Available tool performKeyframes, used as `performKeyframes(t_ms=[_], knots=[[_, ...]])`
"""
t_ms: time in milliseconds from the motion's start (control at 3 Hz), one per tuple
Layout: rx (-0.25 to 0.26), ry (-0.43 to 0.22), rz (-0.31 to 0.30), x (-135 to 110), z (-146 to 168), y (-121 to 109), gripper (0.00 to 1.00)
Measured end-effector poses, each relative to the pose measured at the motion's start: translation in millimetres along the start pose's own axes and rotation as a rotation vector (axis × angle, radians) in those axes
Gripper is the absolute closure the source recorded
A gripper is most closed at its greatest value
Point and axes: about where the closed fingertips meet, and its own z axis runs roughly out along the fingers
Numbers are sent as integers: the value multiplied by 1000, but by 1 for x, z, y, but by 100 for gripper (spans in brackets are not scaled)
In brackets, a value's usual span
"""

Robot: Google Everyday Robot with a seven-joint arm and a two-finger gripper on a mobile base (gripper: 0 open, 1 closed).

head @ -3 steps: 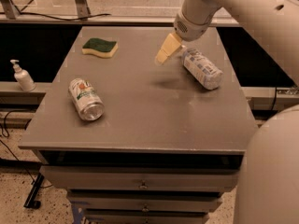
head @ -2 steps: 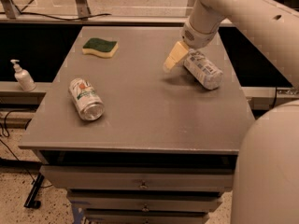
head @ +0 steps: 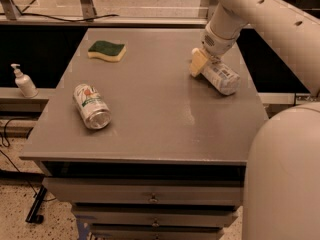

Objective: Place blue plastic bottle upright

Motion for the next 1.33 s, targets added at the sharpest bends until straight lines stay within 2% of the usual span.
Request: performKeyframes(t_ms=[667, 1000, 1333], knots=[[-36, -79, 24, -13, -35, 0, 88], [-17, -89, 24, -7, -59, 1, 100], [1, -98, 27, 0, -80, 2, 100]])
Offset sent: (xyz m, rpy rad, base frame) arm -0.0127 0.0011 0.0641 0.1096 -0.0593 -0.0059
